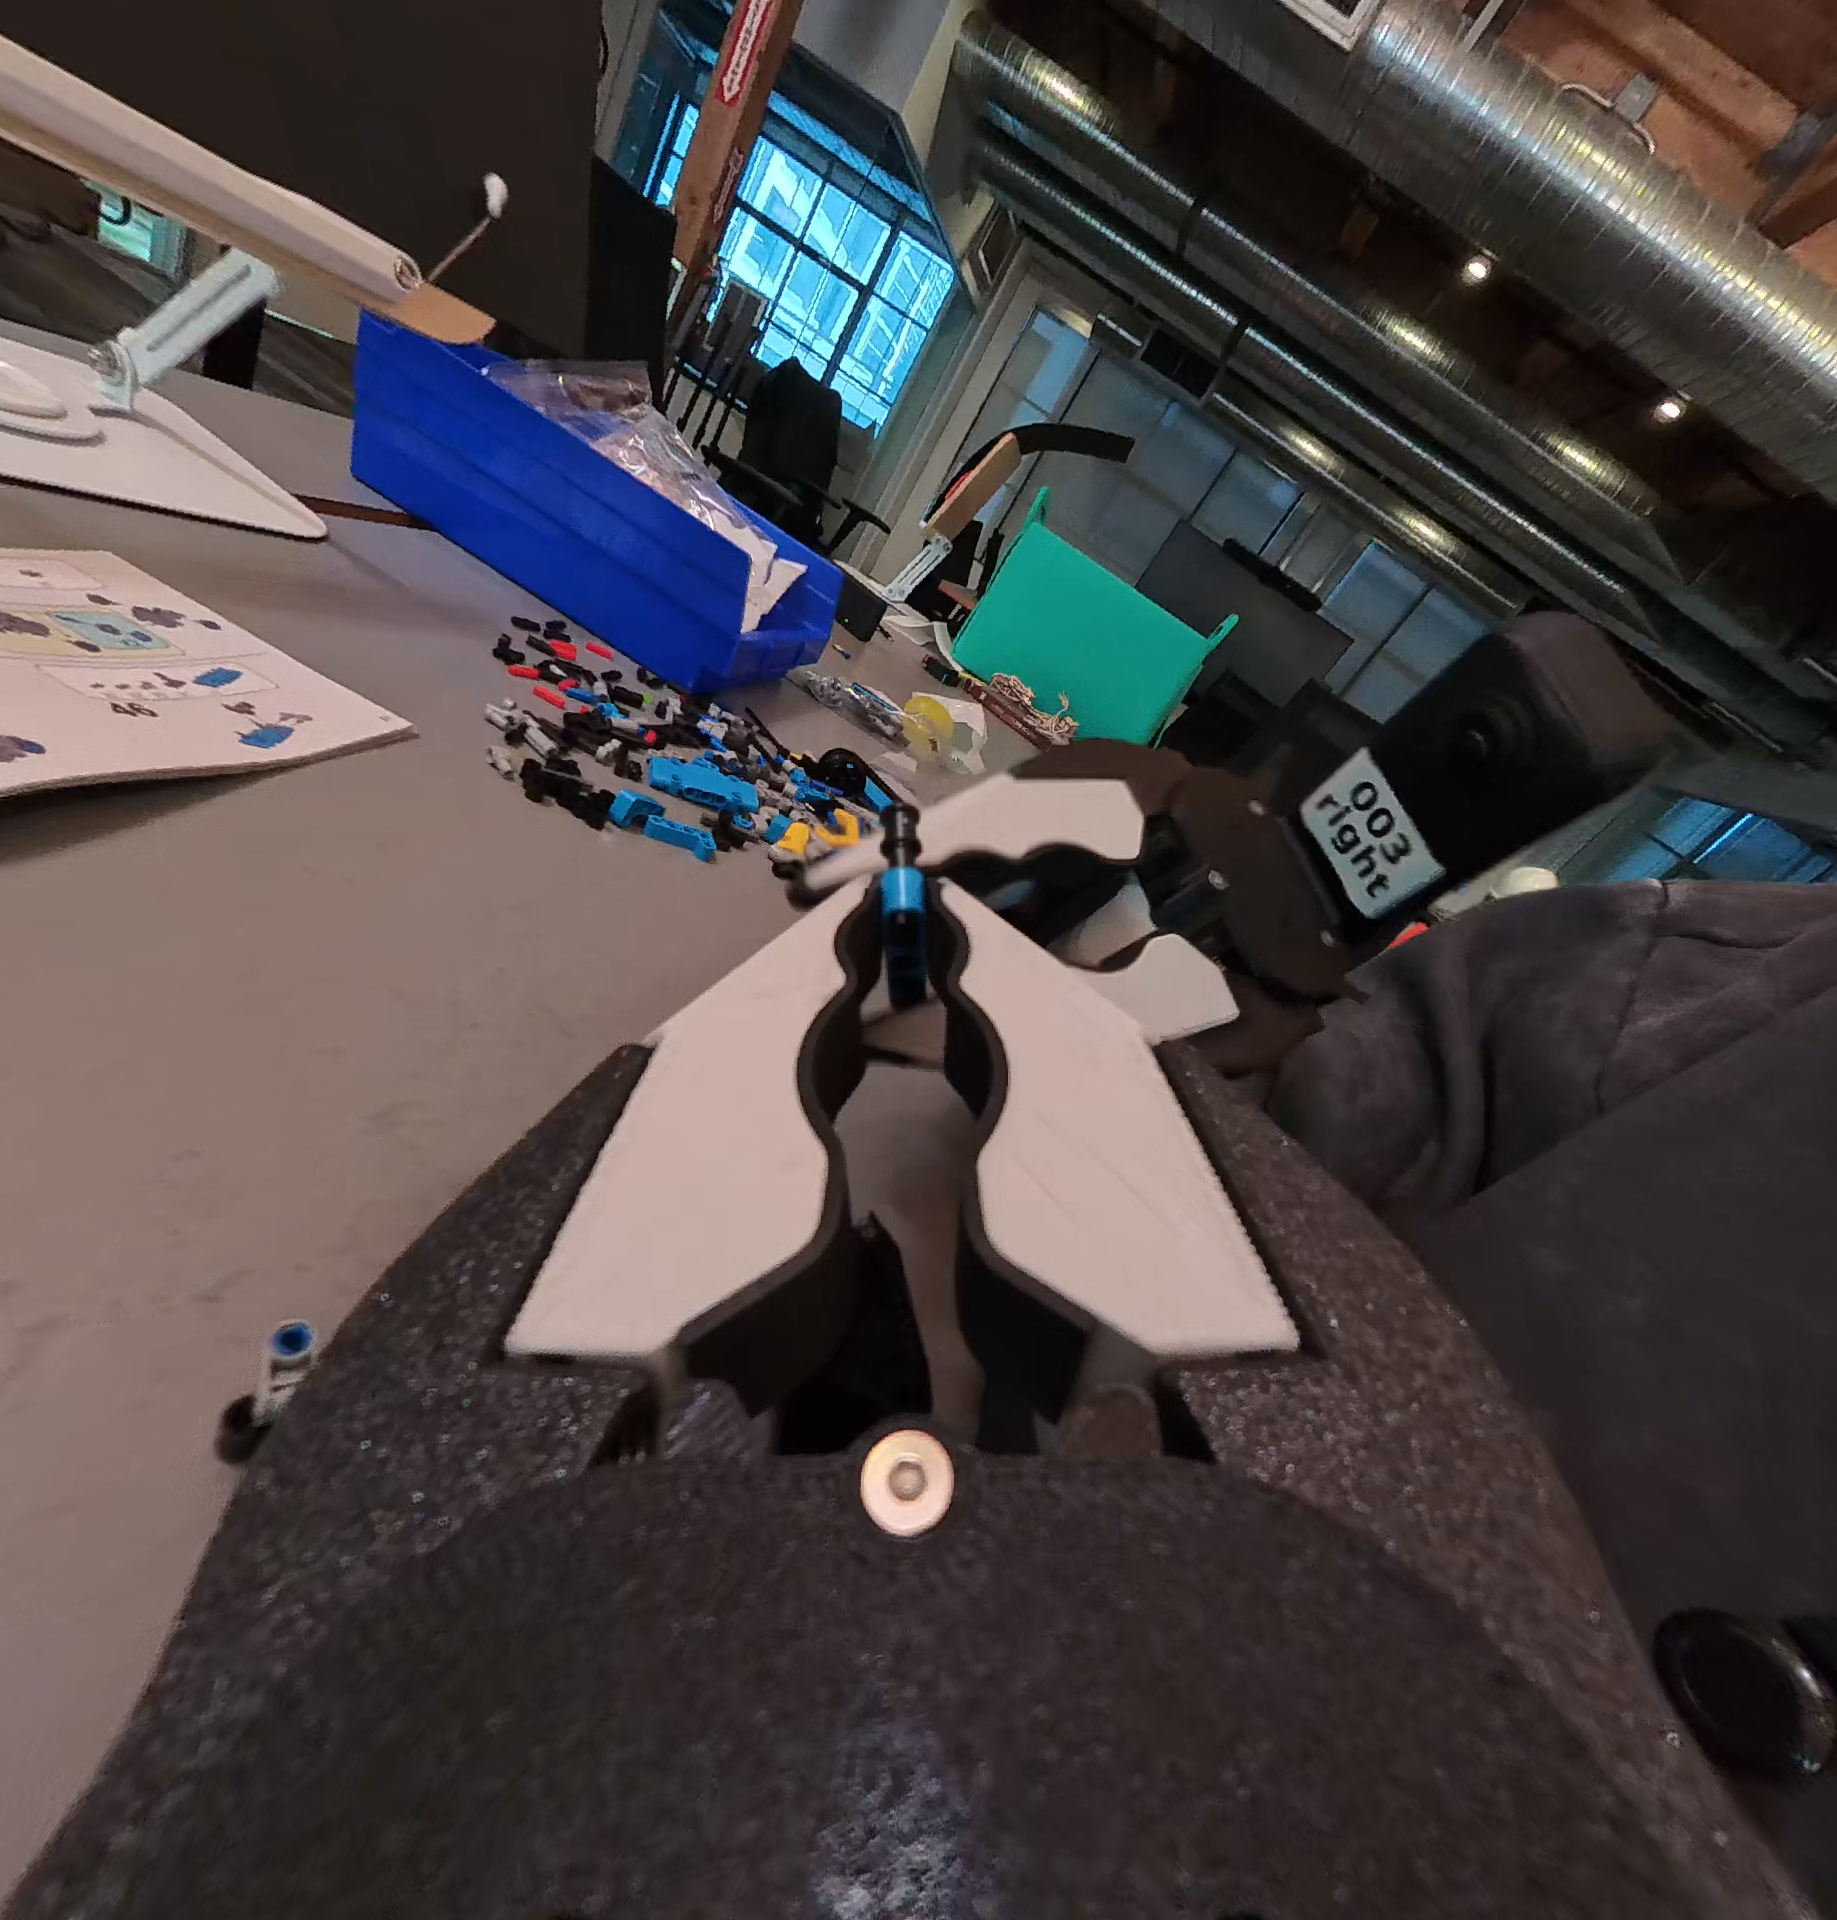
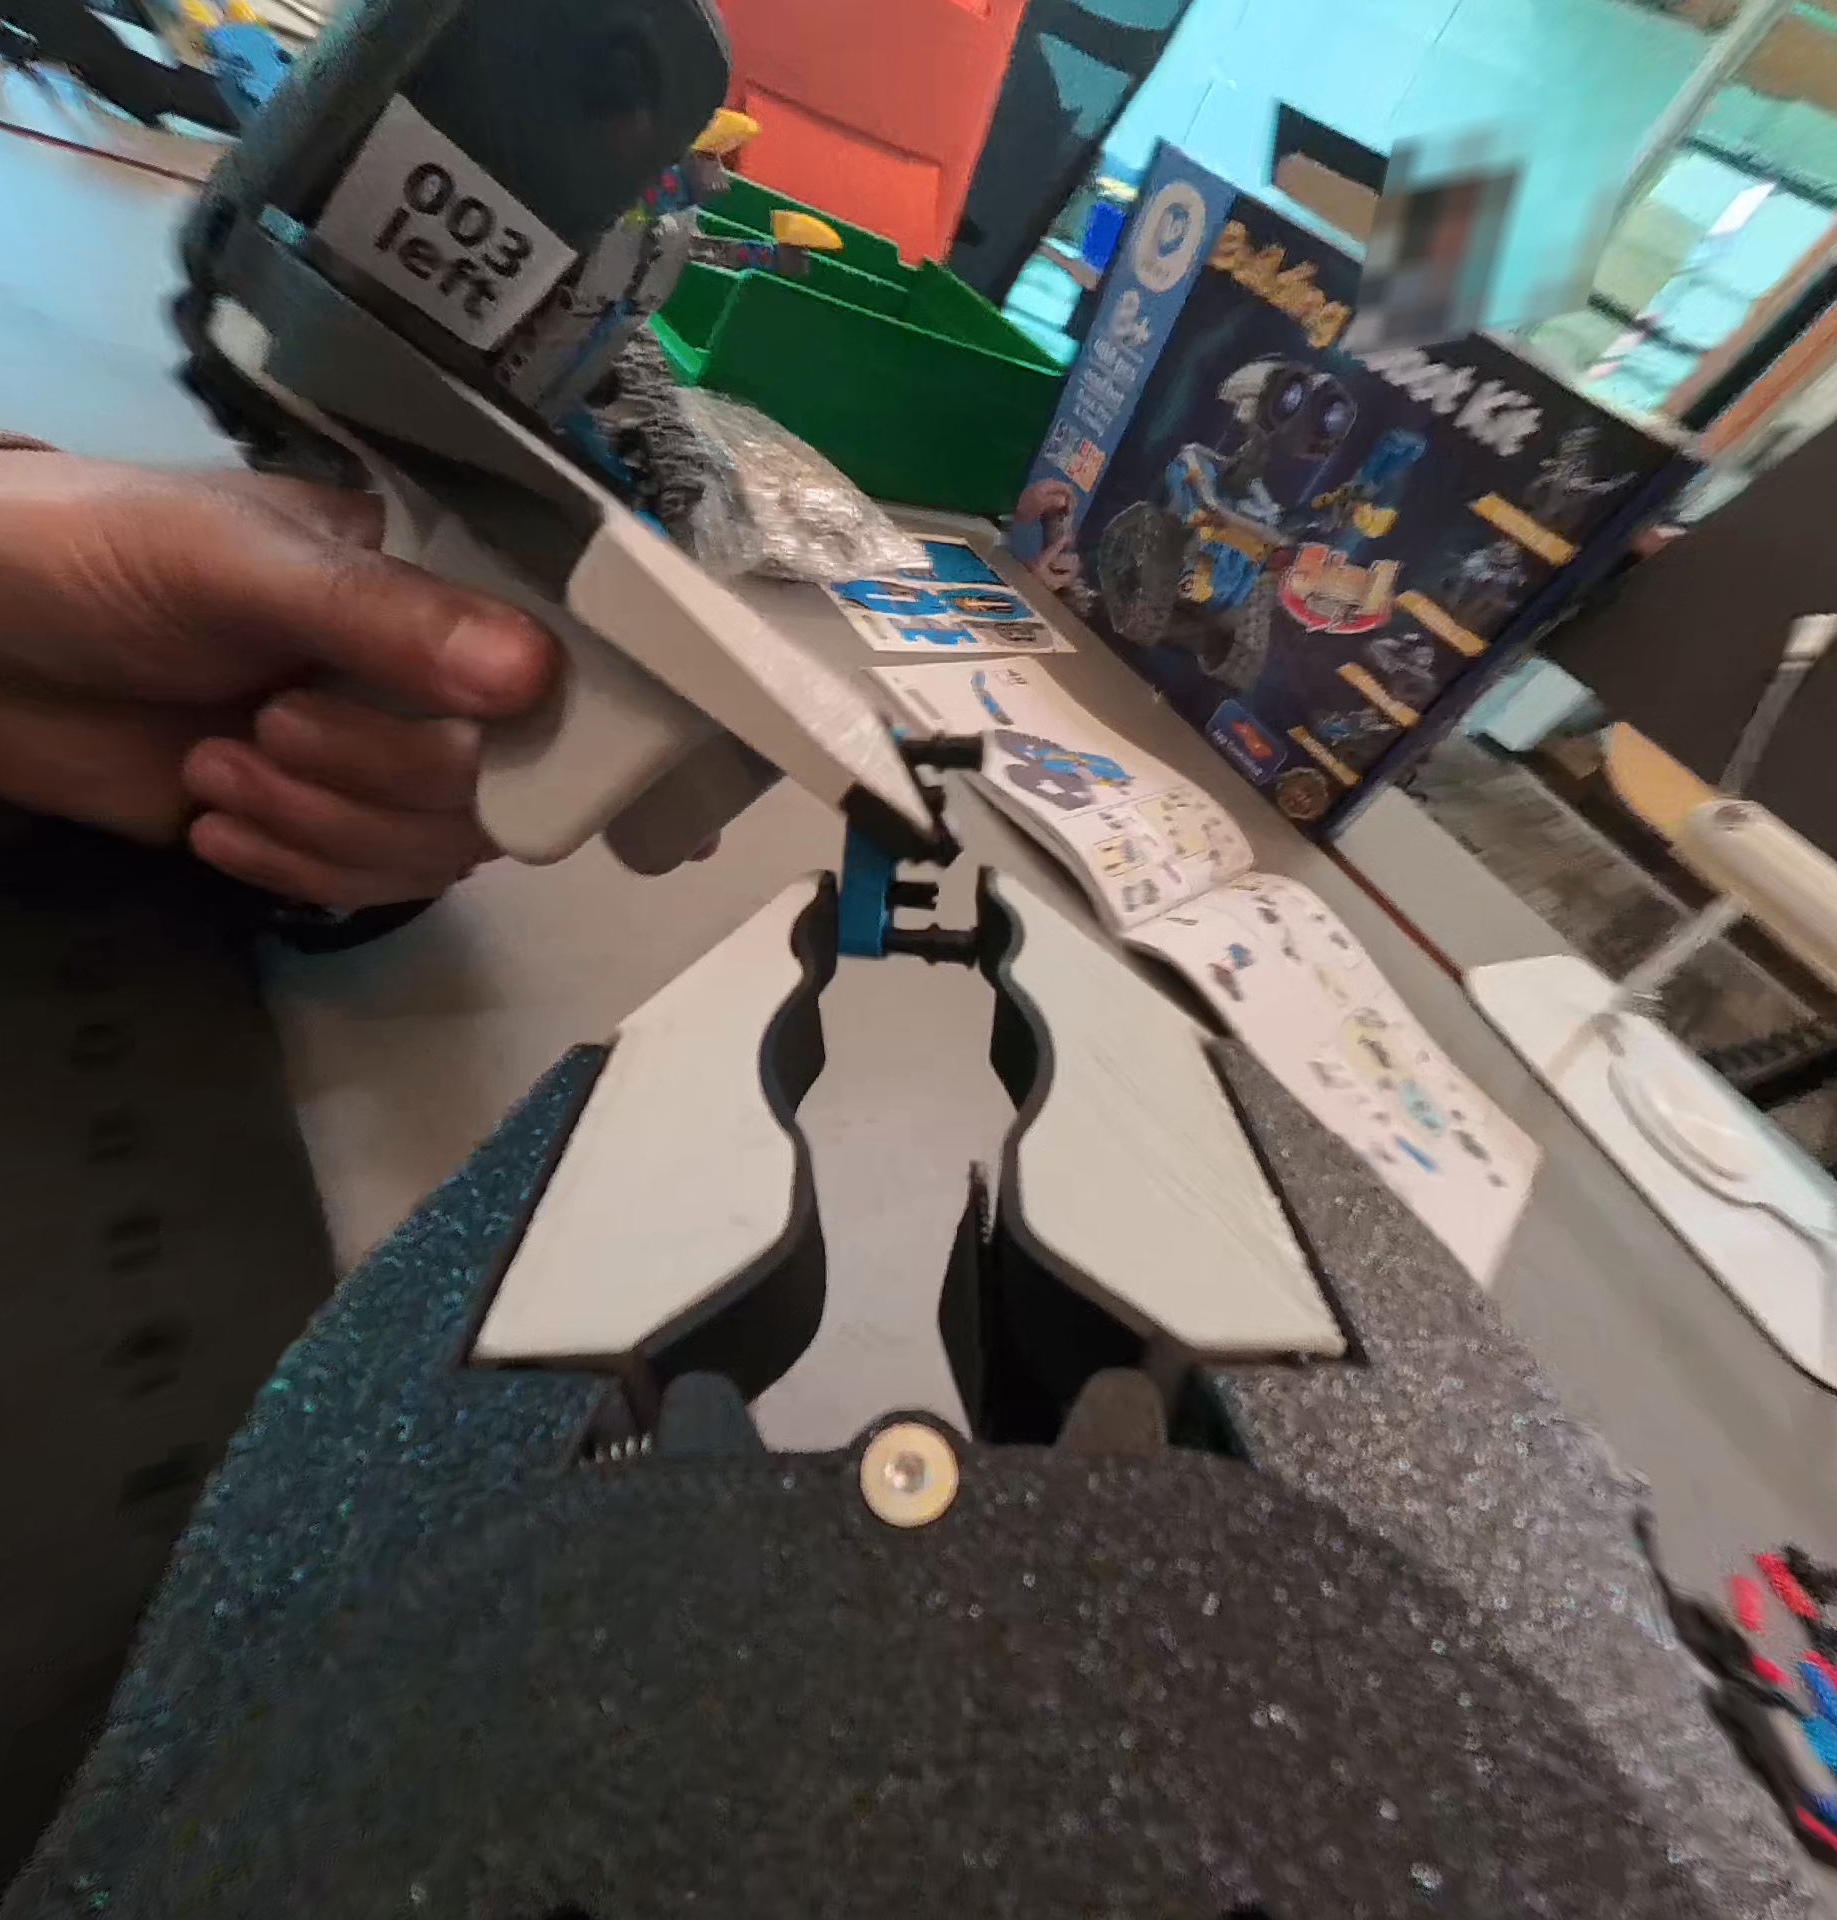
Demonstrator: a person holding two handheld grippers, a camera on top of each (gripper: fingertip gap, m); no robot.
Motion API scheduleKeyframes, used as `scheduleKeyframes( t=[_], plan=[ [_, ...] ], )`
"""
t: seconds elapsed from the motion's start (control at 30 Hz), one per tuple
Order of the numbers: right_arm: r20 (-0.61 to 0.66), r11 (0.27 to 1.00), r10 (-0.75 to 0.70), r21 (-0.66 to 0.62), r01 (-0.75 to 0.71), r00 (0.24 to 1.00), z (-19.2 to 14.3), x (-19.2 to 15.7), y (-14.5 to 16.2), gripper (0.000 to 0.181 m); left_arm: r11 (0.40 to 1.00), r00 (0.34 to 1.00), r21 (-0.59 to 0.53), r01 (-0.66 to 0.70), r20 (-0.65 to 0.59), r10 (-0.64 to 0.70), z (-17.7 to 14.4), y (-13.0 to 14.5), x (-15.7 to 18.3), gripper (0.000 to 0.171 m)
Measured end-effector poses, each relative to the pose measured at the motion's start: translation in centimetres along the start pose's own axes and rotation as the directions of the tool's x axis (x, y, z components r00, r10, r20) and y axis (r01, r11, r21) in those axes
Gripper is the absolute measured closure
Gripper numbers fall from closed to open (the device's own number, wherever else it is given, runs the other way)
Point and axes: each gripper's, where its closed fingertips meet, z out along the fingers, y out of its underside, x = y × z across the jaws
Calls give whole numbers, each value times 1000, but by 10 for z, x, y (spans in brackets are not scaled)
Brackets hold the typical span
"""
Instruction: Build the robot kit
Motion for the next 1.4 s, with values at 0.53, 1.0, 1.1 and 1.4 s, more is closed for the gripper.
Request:
scheduleKeyframes(
  t=[0.53,1.0,1.1,1.4],
  plan=[
    [488,957,248,12,-291,837,-22,-23,3,173,892,939,-301,-337,-44,340,-5,46,5,165],
    [416,664,721,-188,-724,554,1,0,17,176,741,683,-391,-546,304,664,-10,24,-32,137],
    [370,590,782,-183,-786,501,6,3,18,176,702,623,-484,-522,346,701,-5,33,-42,132],
    [251,633,767,-143,-761,591,12,0,20,176,719,530,-540,-438,490,692,-4,28,-62,152]
  ],
)
